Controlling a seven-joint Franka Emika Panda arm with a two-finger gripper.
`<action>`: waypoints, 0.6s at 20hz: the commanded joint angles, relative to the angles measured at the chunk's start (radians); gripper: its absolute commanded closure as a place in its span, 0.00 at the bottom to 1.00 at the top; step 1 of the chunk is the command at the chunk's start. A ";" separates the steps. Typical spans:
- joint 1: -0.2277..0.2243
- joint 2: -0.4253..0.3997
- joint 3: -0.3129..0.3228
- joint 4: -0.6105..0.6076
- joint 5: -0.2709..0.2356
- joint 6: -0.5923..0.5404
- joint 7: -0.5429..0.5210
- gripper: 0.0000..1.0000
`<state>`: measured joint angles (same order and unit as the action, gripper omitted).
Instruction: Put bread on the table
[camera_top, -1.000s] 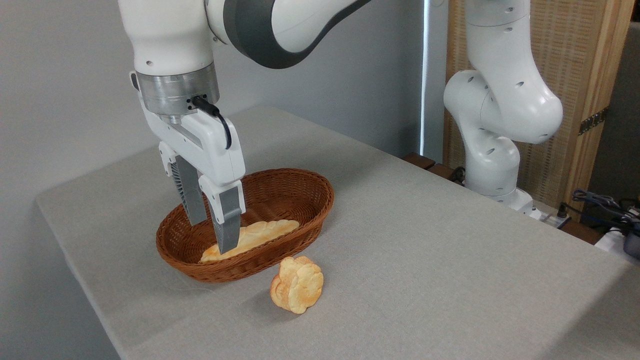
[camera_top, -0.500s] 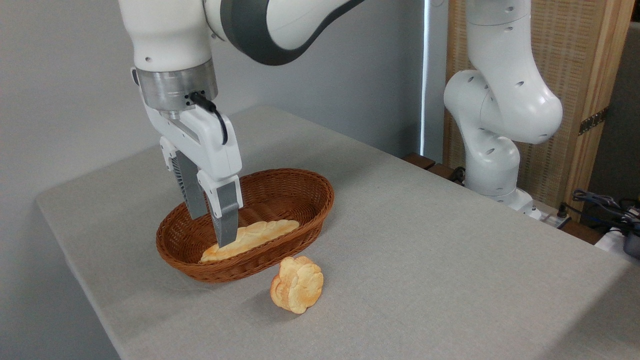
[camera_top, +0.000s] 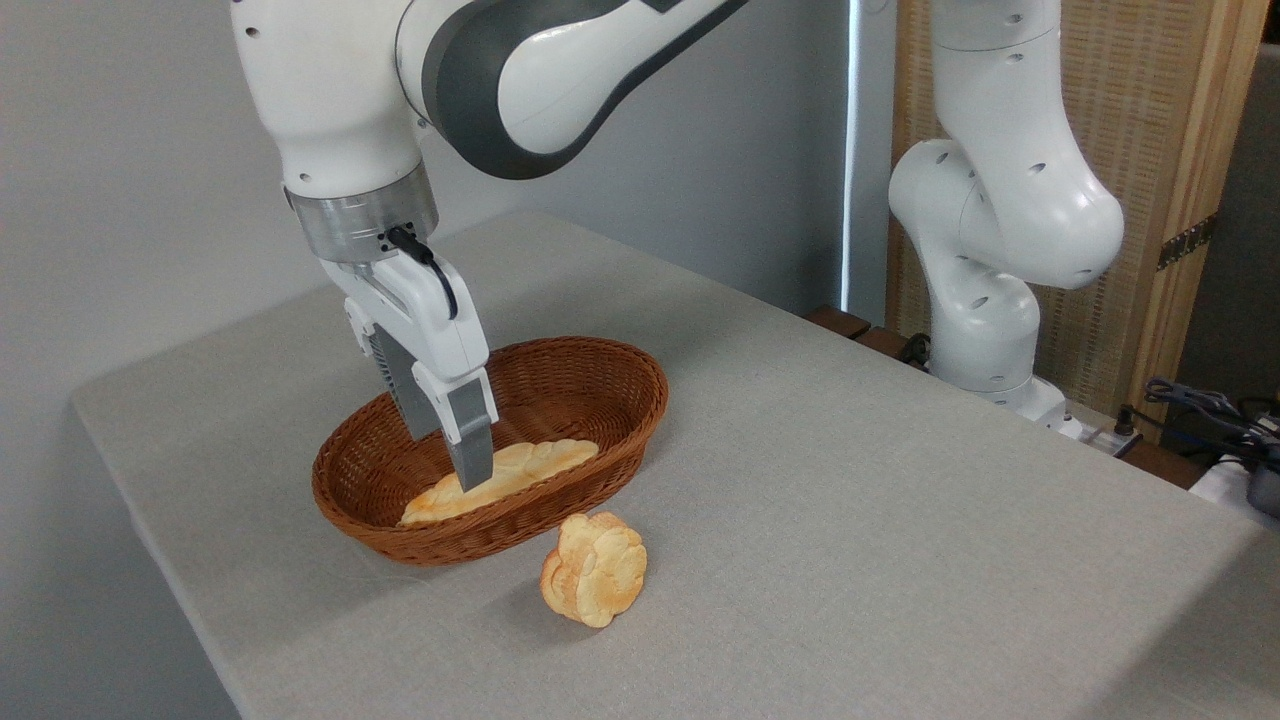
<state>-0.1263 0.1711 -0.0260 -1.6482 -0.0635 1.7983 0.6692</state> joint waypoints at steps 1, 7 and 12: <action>-0.001 -0.021 -0.031 -0.042 -0.012 0.003 -0.037 0.00; -0.004 -0.009 -0.057 -0.053 -0.013 0.004 -0.034 0.00; 0.000 0.013 -0.055 -0.056 -0.009 0.015 -0.027 0.00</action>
<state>-0.1287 0.1762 -0.0851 -1.6935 -0.0654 1.7991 0.6451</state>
